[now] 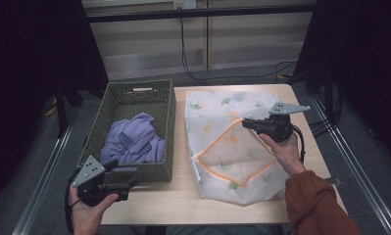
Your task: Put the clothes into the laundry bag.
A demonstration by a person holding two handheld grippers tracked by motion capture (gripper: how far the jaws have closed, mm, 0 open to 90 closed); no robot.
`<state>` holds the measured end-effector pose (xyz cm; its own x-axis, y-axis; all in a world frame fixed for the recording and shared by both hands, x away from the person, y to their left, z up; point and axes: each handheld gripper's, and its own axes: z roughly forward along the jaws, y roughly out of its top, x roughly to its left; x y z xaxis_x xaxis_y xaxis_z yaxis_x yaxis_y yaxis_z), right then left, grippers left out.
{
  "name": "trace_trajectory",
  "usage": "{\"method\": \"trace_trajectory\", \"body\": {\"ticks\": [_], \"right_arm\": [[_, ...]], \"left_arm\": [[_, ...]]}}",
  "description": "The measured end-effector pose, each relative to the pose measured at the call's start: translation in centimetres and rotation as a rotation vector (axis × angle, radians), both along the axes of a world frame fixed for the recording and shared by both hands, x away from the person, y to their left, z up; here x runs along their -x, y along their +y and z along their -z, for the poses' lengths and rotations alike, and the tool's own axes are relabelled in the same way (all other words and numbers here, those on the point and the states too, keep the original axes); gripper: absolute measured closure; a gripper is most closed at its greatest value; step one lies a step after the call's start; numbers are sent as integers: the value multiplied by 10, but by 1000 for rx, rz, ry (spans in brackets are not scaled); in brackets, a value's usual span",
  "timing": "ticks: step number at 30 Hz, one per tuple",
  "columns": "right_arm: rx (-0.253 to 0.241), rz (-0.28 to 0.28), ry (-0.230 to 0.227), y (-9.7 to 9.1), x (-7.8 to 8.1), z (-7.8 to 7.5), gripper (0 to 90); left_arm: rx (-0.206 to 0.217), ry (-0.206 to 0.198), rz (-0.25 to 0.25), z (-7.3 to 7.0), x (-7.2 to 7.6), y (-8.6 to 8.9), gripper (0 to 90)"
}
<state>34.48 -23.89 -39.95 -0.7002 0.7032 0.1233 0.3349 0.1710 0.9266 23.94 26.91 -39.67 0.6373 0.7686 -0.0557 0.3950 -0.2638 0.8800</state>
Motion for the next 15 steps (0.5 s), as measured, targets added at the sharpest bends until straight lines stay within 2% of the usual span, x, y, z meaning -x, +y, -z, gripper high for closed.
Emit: {"method": "trace_trajectory", "body": {"ticks": [1,2,5,6,7,8,11,13,14,15], "right_arm": [[-1,0,1,0,0,0,900],[6,-2,-1,1,1,0,900],[9,-10,3,1,1,0,900],[13,-10,3,1,1,1,900],[13,-10,3,1,1,1,900],[12,-13,5,2,1,1,900],[16,-15,11,2,1,3,900],[19,-19,17,2,1,3,900],[17,-24,18,2,1,4,900],[17,-24,18,2,1,4,900]], "left_arm": [[0,10,-3,-2,-5,2,97],[-23,7,-27,-6,-12,6,92],[-9,19,-40,-10,-21,9,85],[-31,16,-60,-14,-29,12,85],[-31,16,-60,-14,-29,12,85],[-32,30,-62,-17,-36,13,85],[-40,34,-66,-20,-46,15,91],[-44,42,-68,-22,-55,14,98],[-58,62,-63,-23,-64,13,108],[-58,62,-63,-23,-64,13,115]]}}
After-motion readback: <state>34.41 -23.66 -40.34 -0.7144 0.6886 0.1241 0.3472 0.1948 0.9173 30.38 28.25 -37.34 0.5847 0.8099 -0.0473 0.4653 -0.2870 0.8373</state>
